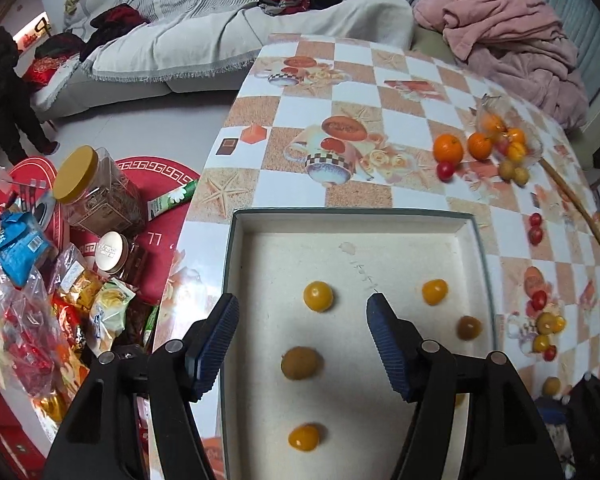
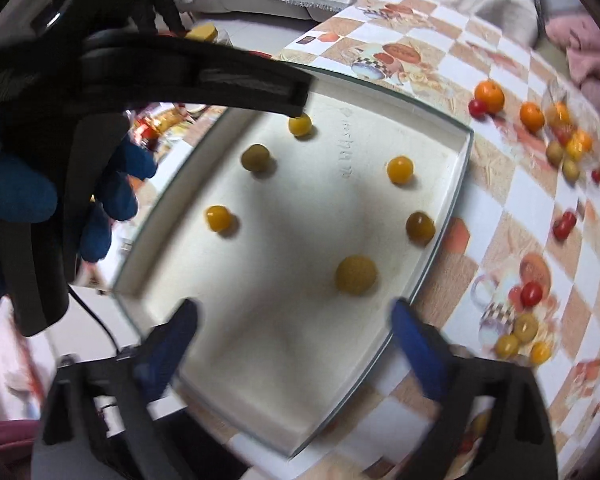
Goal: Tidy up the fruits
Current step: 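Carry both fruits to the white tray and open the left tool, then open the right tool over the tray and withdraw both tools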
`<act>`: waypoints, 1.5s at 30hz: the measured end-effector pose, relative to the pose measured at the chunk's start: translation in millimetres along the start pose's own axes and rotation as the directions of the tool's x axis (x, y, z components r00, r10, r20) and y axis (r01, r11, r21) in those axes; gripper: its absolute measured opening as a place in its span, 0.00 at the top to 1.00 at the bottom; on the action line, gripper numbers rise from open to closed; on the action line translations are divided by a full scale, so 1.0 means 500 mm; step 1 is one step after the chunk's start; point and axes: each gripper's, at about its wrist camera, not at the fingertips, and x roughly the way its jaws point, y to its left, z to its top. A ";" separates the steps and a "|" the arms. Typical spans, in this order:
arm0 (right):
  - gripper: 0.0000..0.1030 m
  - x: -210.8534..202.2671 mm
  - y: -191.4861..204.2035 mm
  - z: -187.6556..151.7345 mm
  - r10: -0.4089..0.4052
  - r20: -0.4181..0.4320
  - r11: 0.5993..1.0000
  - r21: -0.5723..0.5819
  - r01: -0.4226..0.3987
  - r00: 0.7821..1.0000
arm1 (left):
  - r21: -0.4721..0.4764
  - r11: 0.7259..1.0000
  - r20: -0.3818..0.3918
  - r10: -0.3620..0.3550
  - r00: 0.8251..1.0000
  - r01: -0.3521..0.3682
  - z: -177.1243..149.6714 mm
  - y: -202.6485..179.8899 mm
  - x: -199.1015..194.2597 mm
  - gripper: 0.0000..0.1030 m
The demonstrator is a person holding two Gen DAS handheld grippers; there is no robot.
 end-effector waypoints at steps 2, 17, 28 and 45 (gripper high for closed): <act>0.00 -0.010 -0.005 0.001 0.047 -0.005 0.997 0.058 -0.047 0.999 | 0.016 1.000 -0.039 -0.017 0.999 0.018 -0.008 -0.001 -0.017 0.34; 0.00 -0.115 -0.076 -0.007 -0.048 -0.057 0.972 0.228 0.059 0.997 | 0.071 0.997 -0.177 0.041 0.983 -0.029 -0.105 -0.008 -0.104 0.34; 0.00 -0.171 -0.116 -0.013 -0.074 -0.054 0.958 0.275 0.086 0.996 | 0.131 0.991 -0.199 0.022 0.980 0.004 -0.119 -0.065 -0.138 0.34; 0.00 -0.205 -0.270 -0.104 -0.111 -0.077 0.871 0.473 0.134 0.991 | 0.218 0.974 -0.198 -0.011 0.980 0.055 -0.059 -0.190 -0.115 0.34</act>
